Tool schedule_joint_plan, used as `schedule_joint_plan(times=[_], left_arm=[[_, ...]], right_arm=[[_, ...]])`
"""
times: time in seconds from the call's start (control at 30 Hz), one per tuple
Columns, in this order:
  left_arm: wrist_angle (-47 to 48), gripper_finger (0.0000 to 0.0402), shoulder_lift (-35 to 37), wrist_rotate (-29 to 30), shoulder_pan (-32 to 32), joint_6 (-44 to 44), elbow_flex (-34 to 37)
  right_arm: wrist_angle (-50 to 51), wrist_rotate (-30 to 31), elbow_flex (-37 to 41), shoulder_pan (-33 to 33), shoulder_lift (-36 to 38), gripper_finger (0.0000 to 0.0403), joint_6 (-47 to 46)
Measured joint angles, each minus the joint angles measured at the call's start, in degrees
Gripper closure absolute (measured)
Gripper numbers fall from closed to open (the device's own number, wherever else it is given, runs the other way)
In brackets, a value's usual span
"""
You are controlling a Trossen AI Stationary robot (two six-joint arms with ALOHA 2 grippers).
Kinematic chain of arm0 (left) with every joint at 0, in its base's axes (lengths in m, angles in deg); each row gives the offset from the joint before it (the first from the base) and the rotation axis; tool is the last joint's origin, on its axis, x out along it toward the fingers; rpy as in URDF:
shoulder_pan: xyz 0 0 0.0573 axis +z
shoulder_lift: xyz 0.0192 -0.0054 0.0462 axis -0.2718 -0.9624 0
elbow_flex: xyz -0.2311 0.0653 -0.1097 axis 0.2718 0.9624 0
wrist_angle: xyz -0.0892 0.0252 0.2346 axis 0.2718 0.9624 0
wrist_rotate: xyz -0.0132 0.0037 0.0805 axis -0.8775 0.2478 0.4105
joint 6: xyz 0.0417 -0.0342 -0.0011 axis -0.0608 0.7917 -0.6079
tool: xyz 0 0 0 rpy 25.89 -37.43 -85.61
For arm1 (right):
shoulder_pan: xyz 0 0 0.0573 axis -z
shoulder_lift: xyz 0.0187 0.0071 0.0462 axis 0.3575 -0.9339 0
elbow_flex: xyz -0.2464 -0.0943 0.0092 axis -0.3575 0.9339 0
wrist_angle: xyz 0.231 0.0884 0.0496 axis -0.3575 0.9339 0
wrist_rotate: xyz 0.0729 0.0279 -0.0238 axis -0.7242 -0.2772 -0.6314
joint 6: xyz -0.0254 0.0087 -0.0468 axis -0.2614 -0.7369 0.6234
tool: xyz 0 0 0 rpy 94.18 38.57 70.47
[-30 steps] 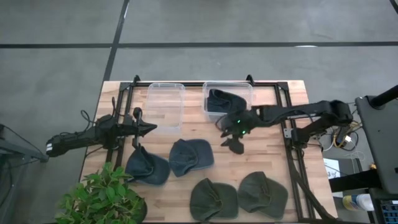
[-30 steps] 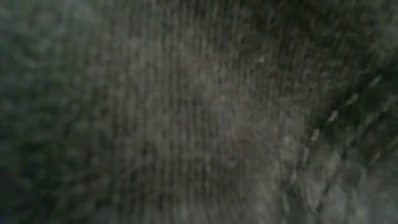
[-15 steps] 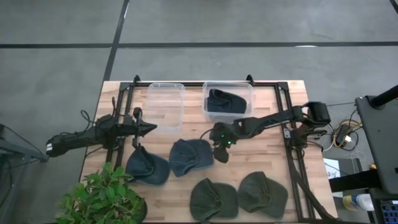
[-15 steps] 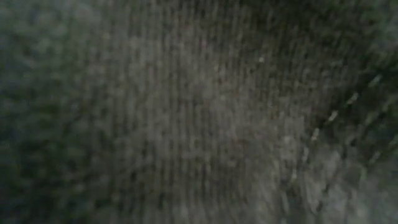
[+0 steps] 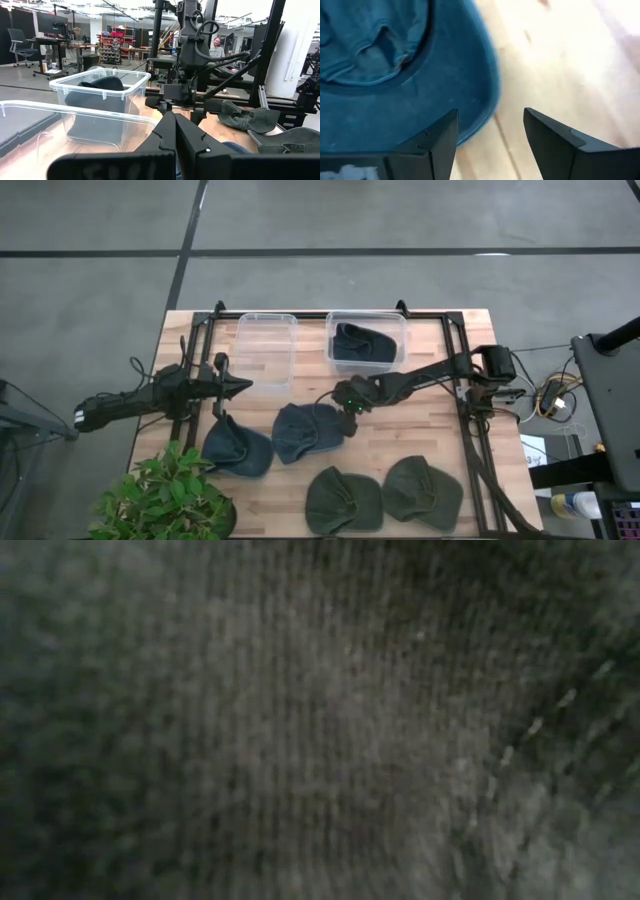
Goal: Pick & Place hat
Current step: Put the right blue cap into the right transparent bin
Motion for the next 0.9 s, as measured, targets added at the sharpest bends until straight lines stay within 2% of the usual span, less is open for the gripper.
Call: schedule_joint_plan(times=[0.6, 0.9], left_arm=[[0.0, 0.0402, 0.0, 0.0, 0.0, 0.0, 0.0], [0.0, 0.0402, 0.0, 0.0, 0.0, 0.0, 0.0]], right_arm=[[-2.1, 0.9, 0.7, 1.3, -0.1, 0.0184, 2.0], [-5.3, -1.7, 2.7, 1.3, -0.1, 0.0184, -0.1]])
